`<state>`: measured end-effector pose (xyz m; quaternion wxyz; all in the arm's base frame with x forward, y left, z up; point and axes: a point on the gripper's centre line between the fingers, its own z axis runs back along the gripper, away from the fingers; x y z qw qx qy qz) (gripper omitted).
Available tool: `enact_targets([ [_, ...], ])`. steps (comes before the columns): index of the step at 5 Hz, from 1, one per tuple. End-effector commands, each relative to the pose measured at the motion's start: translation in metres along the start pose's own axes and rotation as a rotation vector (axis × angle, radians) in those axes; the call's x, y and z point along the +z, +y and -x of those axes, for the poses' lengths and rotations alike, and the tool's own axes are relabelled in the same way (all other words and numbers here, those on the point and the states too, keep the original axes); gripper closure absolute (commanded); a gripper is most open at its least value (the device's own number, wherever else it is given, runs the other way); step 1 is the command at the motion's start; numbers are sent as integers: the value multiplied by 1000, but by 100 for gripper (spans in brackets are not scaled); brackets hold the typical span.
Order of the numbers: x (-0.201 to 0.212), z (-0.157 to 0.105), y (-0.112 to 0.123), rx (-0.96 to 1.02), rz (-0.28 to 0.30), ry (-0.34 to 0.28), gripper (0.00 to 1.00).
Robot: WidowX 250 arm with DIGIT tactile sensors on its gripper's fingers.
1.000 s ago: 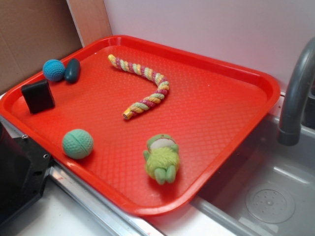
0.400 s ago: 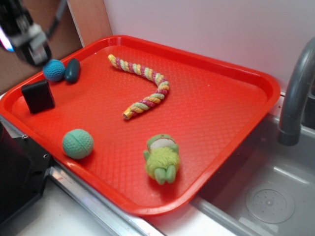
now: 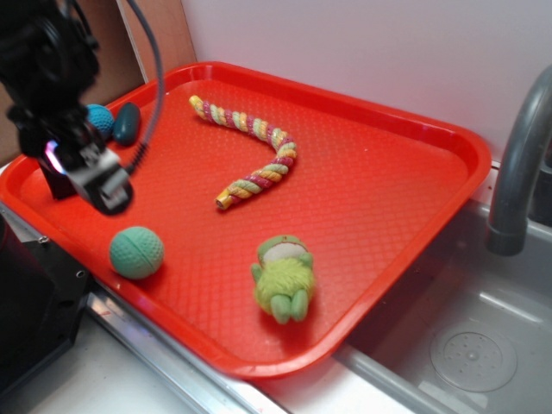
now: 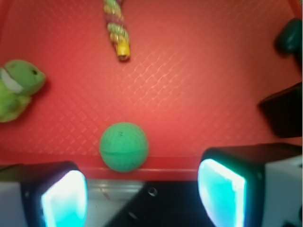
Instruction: Grab the green ball.
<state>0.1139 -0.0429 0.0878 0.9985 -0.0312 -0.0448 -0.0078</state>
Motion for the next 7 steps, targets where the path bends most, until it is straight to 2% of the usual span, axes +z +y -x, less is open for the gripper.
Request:
enact_targets([
  [1, -35, -6, -12, -20, 66, -6, 0],
  [3, -64, 3, -2, -12, 8, 73, 0],
  [4, -66, 4, 3, 18, -7, 83, 100],
  [5, -60, 5, 4, 22, -11, 71, 100],
  [6, -11, -12, 6, 56, -64, -1, 100],
  [7, 38, -38, 4, 85, -54, -70, 100],
])
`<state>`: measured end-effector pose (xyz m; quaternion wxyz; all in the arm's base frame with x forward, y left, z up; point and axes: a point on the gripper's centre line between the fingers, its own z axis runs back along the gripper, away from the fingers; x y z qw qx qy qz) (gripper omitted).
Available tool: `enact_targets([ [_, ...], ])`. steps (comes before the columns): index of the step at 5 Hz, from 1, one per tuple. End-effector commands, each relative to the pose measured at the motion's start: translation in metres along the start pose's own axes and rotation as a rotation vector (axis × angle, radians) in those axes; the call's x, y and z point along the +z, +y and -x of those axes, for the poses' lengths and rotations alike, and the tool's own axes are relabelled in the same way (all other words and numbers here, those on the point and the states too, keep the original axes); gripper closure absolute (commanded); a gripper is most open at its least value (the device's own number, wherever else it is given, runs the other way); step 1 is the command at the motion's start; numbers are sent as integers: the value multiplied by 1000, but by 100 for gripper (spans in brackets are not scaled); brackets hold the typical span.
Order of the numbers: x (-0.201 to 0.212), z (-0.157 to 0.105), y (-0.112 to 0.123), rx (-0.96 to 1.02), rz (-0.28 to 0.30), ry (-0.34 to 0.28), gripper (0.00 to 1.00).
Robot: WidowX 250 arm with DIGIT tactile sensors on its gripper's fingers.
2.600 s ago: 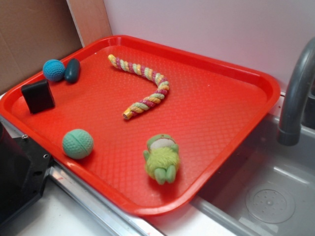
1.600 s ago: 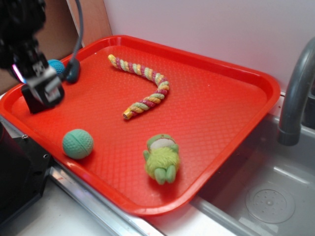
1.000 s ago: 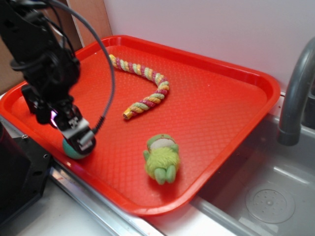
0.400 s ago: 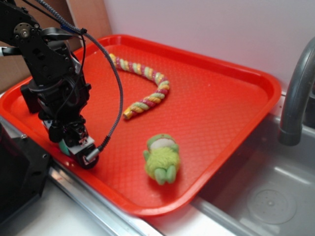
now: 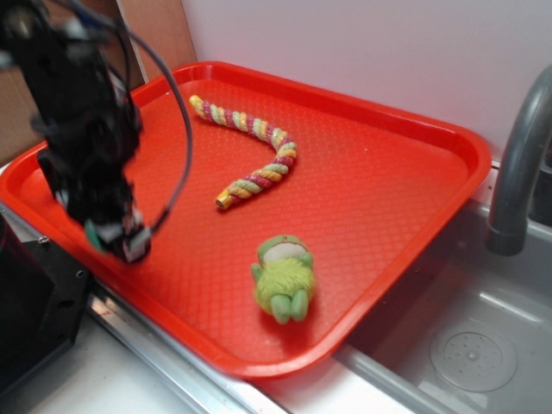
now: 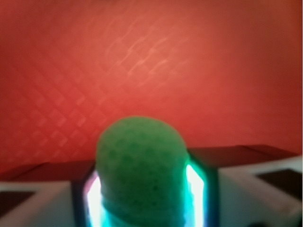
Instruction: Grab the green ball.
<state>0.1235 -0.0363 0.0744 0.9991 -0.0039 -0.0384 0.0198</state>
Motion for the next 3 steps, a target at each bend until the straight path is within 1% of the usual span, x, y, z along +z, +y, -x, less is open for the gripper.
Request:
enact_targets([
  [1, 101, -46, -1, 111, 15, -65, 100],
  [2, 149, -59, 9, 142, 36, -61, 100],
  [3, 143, -76, 17, 152, 48, 8, 100],
])
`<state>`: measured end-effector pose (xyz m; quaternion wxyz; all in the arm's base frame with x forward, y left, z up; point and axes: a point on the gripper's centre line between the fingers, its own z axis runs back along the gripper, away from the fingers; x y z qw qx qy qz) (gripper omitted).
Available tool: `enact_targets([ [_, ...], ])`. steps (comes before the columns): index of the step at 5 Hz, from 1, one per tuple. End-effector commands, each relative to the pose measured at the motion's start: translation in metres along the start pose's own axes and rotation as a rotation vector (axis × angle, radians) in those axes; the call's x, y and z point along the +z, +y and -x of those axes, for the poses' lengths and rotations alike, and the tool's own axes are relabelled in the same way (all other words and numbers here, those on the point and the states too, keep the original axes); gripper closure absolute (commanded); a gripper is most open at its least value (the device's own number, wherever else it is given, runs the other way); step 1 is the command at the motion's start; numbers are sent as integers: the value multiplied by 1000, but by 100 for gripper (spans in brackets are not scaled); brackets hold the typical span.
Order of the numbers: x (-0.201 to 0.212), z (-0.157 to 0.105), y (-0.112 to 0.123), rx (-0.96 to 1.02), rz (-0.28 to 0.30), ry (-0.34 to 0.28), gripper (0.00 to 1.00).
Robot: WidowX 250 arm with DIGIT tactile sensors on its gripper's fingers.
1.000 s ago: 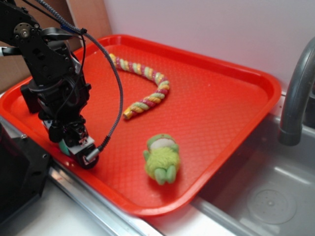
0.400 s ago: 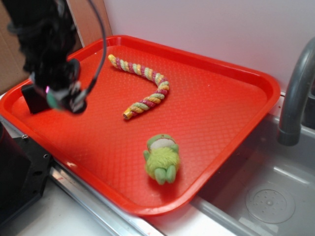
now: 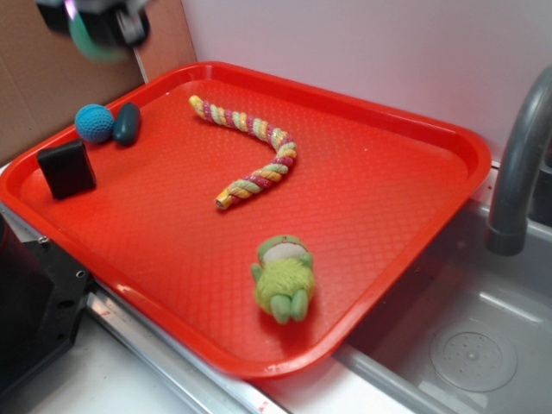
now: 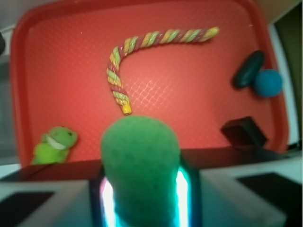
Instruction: Grab the green ball.
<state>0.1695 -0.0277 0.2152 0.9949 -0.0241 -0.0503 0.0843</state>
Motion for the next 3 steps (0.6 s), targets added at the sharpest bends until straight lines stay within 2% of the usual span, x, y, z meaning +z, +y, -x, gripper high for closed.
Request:
enact_targets([
  [1, 11, -28, 15, 37, 21, 28, 100],
  [3, 11, -29, 17, 34, -10, -12, 100],
])
